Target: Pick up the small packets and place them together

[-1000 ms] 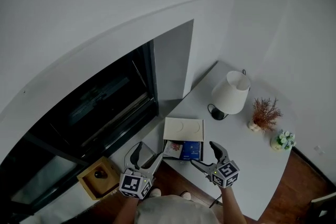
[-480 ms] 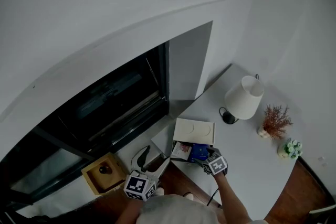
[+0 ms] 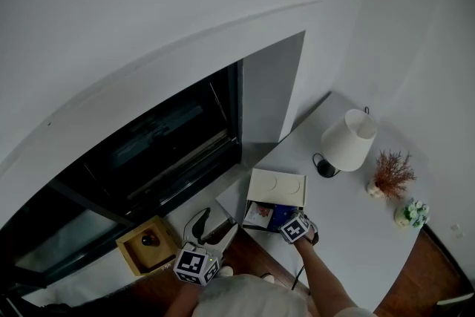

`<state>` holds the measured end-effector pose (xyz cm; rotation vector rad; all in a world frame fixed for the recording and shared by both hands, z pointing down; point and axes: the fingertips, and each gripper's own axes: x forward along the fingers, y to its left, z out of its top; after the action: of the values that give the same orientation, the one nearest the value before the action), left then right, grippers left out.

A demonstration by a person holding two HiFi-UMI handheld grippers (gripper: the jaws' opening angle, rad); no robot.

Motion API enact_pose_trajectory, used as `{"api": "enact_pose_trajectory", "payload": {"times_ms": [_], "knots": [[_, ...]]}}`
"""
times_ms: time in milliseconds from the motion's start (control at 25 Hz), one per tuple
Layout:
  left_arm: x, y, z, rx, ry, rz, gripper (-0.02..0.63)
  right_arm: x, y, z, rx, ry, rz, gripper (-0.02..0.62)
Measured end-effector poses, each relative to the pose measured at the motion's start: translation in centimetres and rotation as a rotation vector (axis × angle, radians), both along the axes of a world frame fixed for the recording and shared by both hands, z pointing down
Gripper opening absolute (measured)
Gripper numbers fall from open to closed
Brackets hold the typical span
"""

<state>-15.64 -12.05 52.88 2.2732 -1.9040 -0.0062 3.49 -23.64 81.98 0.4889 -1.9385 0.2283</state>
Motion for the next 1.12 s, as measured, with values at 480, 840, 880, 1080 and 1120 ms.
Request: {"api": "enact_pose_trajectory", "payload": {"times_ms": [480, 840, 880, 1080, 1120], "knots": [[0.4, 0.0, 0.2, 0.002, 0.014, 0.001, 0.348, 0.8, 0.2, -0.4, 0.054, -0.023, -0.019, 0.017], [-0.5, 0.7, 0.6, -0.008, 0.020, -0.022, 0.337, 0.8, -0.5, -1.2, 0.158, -0.115, 0.082, 0.359], [-0.5, 0.8, 0.6, -0.009, 0.020, -0.023, 0.337, 0.6, -0.5, -1.0, 0.143, -0.115, 0.091, 0.472], [-0.6, 1.1, 0.6, -0.009, 0.016, -0.027, 0.337, -0.1, -0.6, 0.4, 0.056, -0.030, 0.096, 0.405], [-0.7, 1.1, 0.5, -0.009, 0.014, -0.029, 0.337, -0.4, -0.6, 0.5, 0.050, -0.015, 0.094, 0.379]]}}
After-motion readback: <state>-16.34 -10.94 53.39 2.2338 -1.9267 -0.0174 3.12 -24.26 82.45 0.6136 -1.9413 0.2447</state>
